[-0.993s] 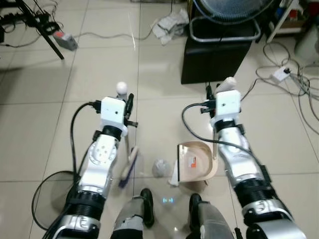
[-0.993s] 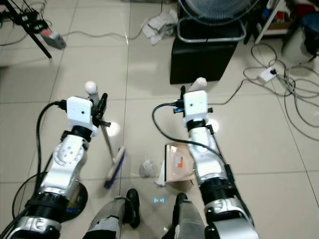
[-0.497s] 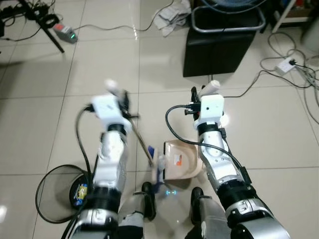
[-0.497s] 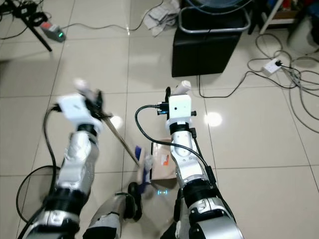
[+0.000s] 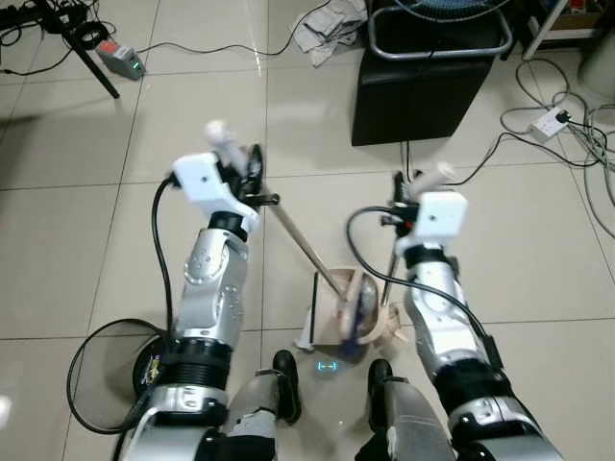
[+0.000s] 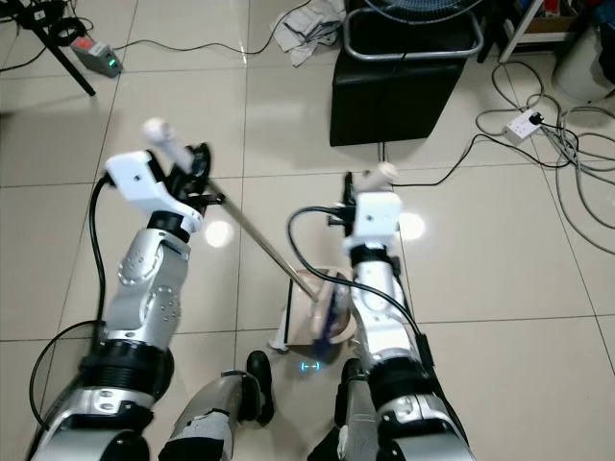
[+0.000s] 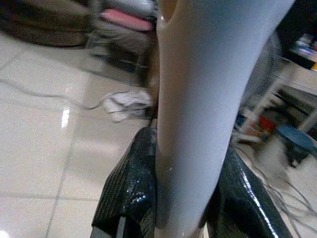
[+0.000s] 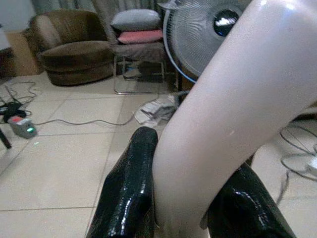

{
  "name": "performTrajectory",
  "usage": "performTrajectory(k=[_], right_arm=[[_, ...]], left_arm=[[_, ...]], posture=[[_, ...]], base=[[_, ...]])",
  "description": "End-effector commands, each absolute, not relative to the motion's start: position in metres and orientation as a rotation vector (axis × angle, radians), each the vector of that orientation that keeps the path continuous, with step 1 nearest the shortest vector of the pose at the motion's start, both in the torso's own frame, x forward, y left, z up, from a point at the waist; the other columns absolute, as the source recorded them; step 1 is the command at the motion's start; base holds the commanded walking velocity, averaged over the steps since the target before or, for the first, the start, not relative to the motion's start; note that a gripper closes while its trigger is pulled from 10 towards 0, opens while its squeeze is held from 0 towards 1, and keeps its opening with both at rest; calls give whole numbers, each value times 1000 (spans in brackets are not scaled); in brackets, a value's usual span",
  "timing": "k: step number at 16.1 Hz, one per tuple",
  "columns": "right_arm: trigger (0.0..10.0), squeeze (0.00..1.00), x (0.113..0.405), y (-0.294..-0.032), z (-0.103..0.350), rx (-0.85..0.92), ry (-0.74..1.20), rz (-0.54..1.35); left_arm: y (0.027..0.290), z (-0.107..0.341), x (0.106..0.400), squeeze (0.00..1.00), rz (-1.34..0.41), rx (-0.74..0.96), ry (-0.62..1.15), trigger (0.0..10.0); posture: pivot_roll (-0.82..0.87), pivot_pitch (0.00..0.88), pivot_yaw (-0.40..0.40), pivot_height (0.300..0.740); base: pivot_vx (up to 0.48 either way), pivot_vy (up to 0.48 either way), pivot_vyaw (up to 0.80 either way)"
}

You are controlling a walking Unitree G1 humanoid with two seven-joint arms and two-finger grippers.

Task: Sweep floor

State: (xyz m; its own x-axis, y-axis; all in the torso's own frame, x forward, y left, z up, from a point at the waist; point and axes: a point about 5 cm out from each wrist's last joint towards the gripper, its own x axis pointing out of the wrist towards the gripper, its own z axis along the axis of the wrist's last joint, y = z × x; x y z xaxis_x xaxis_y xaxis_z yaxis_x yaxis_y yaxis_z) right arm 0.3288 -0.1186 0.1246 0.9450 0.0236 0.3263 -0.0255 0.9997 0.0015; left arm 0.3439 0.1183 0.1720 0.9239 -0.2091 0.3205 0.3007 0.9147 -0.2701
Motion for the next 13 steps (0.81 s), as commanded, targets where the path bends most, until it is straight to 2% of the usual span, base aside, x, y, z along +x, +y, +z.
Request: performTrajectory(k=[1,4,8,11,13], right_arm=[[10000,0,325,-118,114,45,-292,28],[10000,0,322,-125,116,58,-312,29],[10000,0,319,-137,126,96,-357,10],[10000,0,313,-148,143,144,-410,-4],[10000,0,308,-163,160,182,-435,-28]], left_arm=[[108,183,342,0,-396,-324,-330,10000],[112,206,345,0,-541,-172,-405,10000],[129,238,356,0,-575,-84,-488,10000],[165,274,369,0,-530,-55,-539,10000],[198,296,373,0,-472,22,-557,10000]], posture=[[49,312,105,740],[47,282,111,740],[32,245,109,740],[16,219,111,740],[2,197,108,740]], base=[[0,0,0],[0,0,0],[0,0,0],[0,0,0],[0,0,0]])
